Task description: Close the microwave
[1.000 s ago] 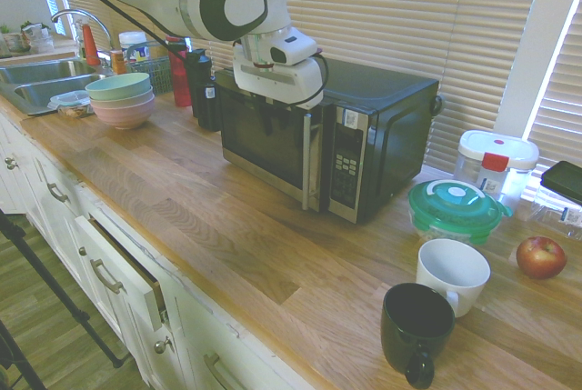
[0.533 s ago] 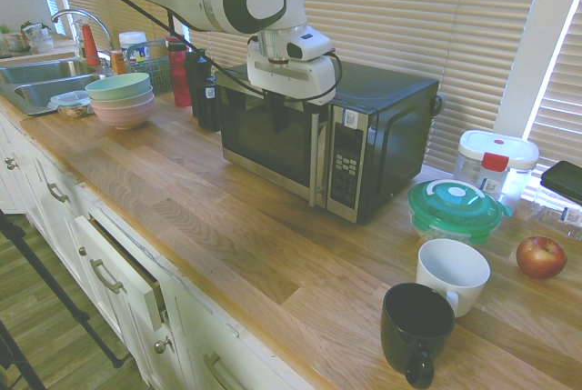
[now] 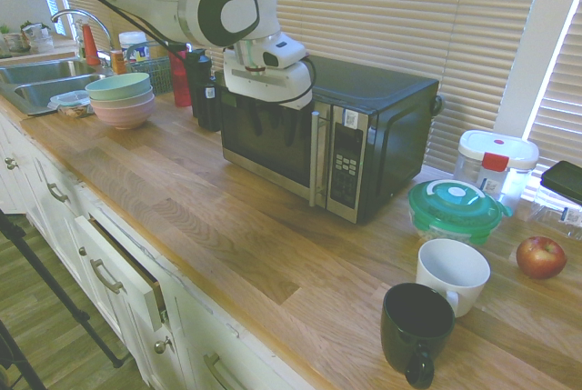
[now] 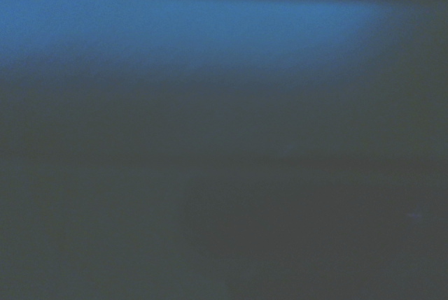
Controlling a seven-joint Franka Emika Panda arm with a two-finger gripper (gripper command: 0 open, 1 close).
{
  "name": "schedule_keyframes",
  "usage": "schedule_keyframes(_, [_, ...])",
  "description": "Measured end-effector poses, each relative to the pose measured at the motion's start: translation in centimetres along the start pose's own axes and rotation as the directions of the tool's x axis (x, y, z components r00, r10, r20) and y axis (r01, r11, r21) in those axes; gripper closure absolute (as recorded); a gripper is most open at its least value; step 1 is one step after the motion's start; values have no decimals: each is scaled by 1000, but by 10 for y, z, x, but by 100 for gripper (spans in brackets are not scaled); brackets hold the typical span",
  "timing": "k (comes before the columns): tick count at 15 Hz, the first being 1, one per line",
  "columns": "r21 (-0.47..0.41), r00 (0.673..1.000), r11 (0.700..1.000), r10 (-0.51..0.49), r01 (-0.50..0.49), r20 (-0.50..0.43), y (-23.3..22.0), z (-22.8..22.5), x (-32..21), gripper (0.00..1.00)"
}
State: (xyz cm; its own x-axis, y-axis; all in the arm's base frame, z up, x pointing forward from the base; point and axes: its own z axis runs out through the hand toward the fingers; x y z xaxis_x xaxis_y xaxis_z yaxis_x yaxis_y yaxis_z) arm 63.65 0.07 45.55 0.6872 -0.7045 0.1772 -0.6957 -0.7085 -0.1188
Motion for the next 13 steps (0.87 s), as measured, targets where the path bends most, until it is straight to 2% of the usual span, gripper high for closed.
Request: schedule_keyframes(13, [14,998,998,-57,57,12,76,2,-114,0])
